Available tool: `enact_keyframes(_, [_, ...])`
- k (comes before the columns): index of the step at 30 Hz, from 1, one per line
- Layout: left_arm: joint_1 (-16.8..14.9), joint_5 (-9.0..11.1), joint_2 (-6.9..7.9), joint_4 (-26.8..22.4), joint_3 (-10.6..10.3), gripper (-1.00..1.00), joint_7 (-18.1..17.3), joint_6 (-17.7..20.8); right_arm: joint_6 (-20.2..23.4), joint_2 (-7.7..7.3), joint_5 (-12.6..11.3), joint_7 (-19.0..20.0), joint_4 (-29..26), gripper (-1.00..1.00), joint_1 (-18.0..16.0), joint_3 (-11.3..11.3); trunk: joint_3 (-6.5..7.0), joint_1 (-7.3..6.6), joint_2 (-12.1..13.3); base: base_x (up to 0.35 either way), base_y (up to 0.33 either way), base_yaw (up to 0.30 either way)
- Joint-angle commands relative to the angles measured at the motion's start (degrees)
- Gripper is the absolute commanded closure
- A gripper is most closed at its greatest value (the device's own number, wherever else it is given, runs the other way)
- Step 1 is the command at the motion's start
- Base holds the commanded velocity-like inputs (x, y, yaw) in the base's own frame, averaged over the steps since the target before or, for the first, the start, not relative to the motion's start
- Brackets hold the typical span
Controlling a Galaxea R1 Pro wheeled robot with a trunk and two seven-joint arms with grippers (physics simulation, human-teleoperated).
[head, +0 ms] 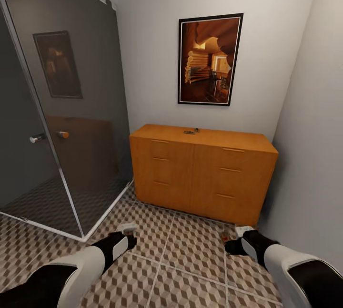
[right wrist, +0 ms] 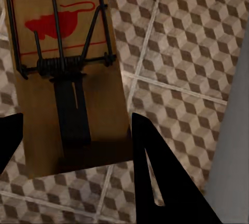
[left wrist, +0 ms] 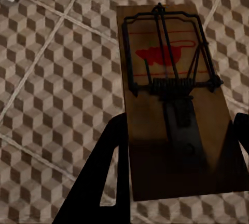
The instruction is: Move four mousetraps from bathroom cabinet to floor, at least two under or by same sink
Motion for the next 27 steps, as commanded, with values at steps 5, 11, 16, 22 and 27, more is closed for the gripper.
enact_keyframes(5, [7.8, 2.2, -0.28, 0.0, -0.3, 1.0, 0.2, -3.3, -2.3, 0.15, -0.6, 0.4, 1.5, 1.0, 5.5, 0.4, -0.04, -0.01, 0.0, -0.007, 0.0, 0.0])
enact_keyframes(11, [11.9, 2.9, -0.46, 0.0, -0.3, 1.0, 0.2, -3.6, -4.5, 0.14, -0.8, 0.7, 1.6, 1.0, 7.9, 0.4, -0.04, -0.01, 0.0, 0.0, 0.0, 0.0])
enact_keyframes(16, [14.9, 8.6, -0.01, 0.0, -0.2, 1.0, 0.2, -3.9, -4.7, -0.15, -0.6, 0.4, 1.6, 1.0, 9.7, 0.5, -0.04, -0.01, 0.0, -0.053, 0.0, 0.0])
enact_keyframes(22, [15.4, 11.3, 0.41, 0.0, -0.2, 1.0, 0.2, -5.4, -6.6, -0.19, -0.7, 0.1, 1.6, 1.0, 12.7, 0.6, -0.04, -0.01, 0.0, -0.288, 0.0, 0.0])
enact_keyframes(27, [16.7, 11.5, 0.51, 0.0, -0.2, 1.0, 0.2, -8.6, -7.0, -0.26, -0.8, 0.0, 1.6, 1.0, 13.0, 0.6, -0.04, -0.01, 0.0, -0.331, 0.0, 0.0])
